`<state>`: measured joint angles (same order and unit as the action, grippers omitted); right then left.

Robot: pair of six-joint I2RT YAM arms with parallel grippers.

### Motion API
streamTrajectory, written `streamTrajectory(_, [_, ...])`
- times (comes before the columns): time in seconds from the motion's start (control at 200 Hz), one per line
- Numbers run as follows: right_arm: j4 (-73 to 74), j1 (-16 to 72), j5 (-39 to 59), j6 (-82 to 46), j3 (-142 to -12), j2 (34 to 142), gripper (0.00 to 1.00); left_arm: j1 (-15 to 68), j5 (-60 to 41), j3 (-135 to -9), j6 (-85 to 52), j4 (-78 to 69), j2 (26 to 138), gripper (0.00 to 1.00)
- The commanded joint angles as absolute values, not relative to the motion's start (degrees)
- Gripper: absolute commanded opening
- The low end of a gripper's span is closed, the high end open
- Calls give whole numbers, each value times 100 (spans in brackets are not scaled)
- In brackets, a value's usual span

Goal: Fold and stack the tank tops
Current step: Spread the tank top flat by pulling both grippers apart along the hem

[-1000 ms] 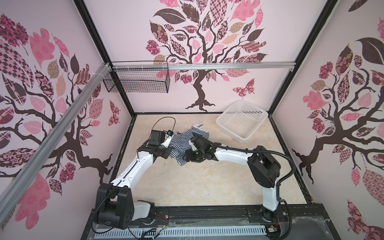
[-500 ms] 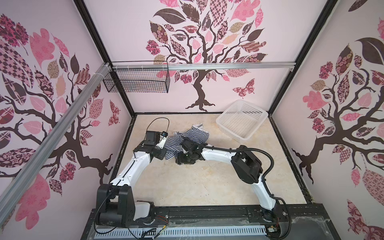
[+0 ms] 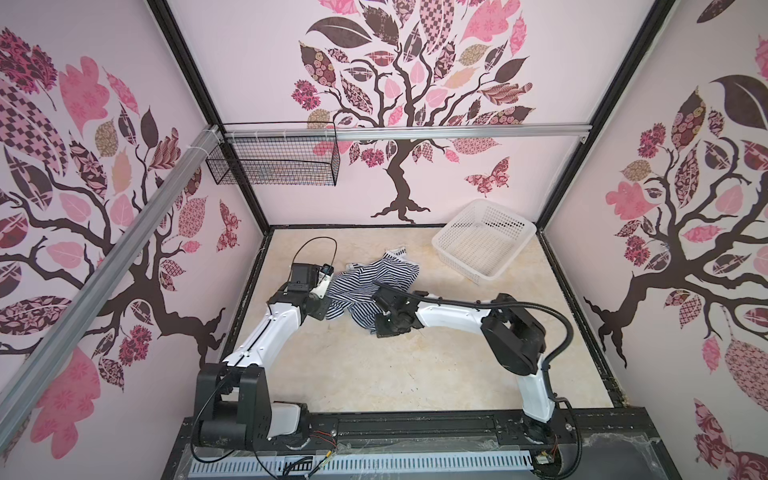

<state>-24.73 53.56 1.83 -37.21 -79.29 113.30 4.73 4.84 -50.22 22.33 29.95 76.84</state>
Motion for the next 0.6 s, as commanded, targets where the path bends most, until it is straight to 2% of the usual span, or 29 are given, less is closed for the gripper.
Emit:
streamTrajectory(0.0, [-2722,5379,-363,-3421,-7502,10398,0,298,416,-5038,2382,2944,7758,0])
streamTrajectory(0.19, [-3059,5205,-996,-3450,-6536,9799,0,264,167,-4919,2681,3104,7830,0])
streamTrajectory(0.48, [-2842,4904,-686,-3727,-5174,9137,0,255,-109,-4575,2898,3477,7685,0])
streamTrajectory(0.56, [-2924,4905,-740,-3826,-5071,9097,16,255,-109,-4493,2951,3562,7605,0])
streamTrajectory(0.595, [-3010,4904,-768,-3862,-5093,9097,32,255,-46,-4461,2953,3587,7587,0])
